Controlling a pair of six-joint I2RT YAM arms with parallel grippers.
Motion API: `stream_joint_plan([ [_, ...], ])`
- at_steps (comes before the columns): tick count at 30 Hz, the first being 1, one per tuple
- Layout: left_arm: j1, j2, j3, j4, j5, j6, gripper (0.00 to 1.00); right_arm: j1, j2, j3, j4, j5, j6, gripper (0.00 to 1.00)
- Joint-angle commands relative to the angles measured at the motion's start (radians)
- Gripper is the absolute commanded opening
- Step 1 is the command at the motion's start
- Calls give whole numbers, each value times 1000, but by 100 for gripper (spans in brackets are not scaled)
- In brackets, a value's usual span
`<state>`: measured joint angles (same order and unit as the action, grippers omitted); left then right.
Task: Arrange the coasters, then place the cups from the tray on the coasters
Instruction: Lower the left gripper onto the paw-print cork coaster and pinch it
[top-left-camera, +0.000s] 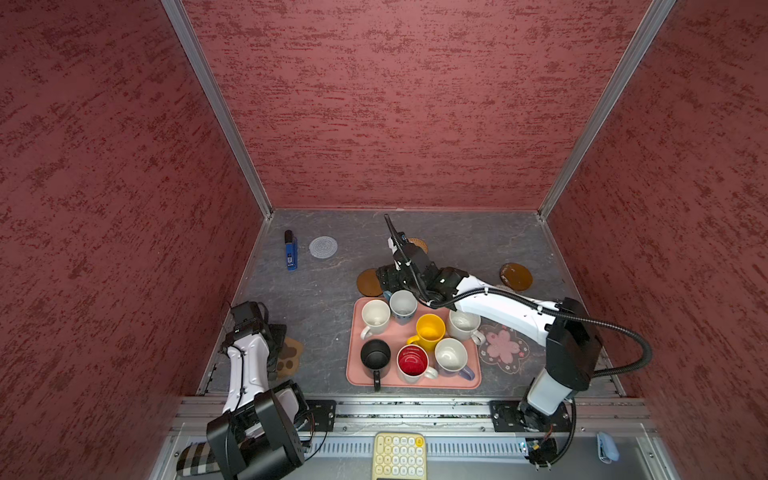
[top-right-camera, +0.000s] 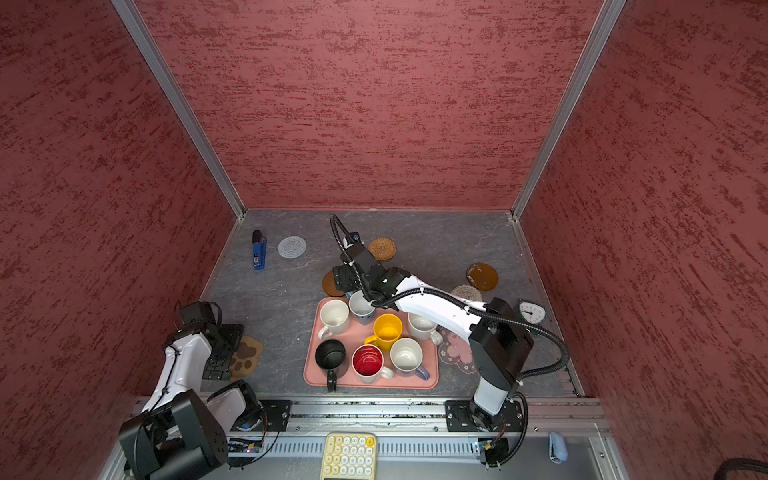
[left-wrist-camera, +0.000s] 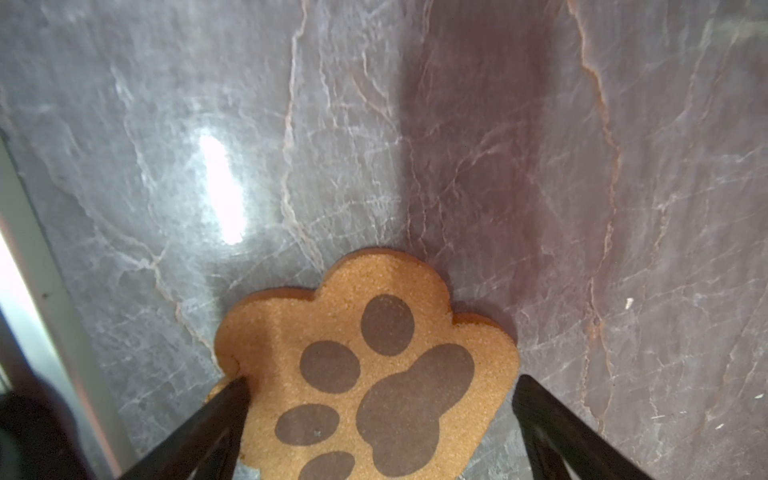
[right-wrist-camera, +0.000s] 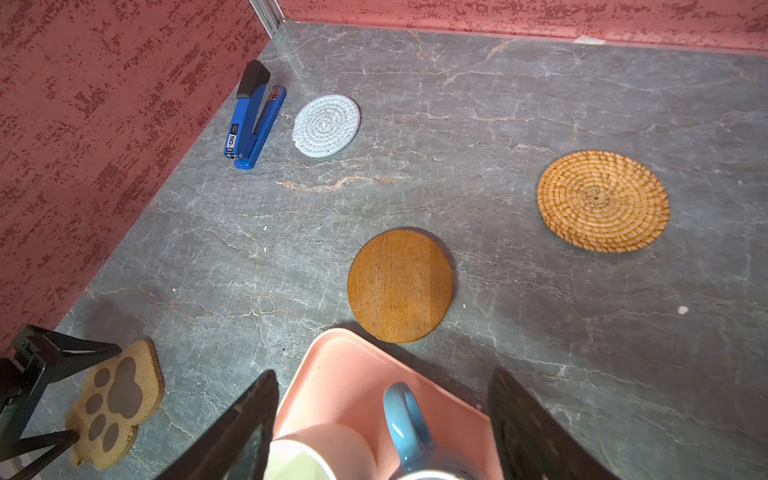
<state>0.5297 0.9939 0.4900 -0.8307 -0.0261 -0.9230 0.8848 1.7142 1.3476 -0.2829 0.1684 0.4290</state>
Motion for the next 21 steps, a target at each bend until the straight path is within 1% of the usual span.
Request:
stream_joint_plan([
  [1,13,-6,9,-4,-28,19,100,6,14,36,4,-6,-8,80],
  [5,5,-12,25,-17,-13,13,100,6,7,36,10,-19,-7,80],
  [14,-25,-64,60,-88,-65,-3,100,6,9,48,7,-20,-13,80],
  [21,-28,-42,52,-84,-69,-21,100,6,11,36,10,-26,-12,80],
])
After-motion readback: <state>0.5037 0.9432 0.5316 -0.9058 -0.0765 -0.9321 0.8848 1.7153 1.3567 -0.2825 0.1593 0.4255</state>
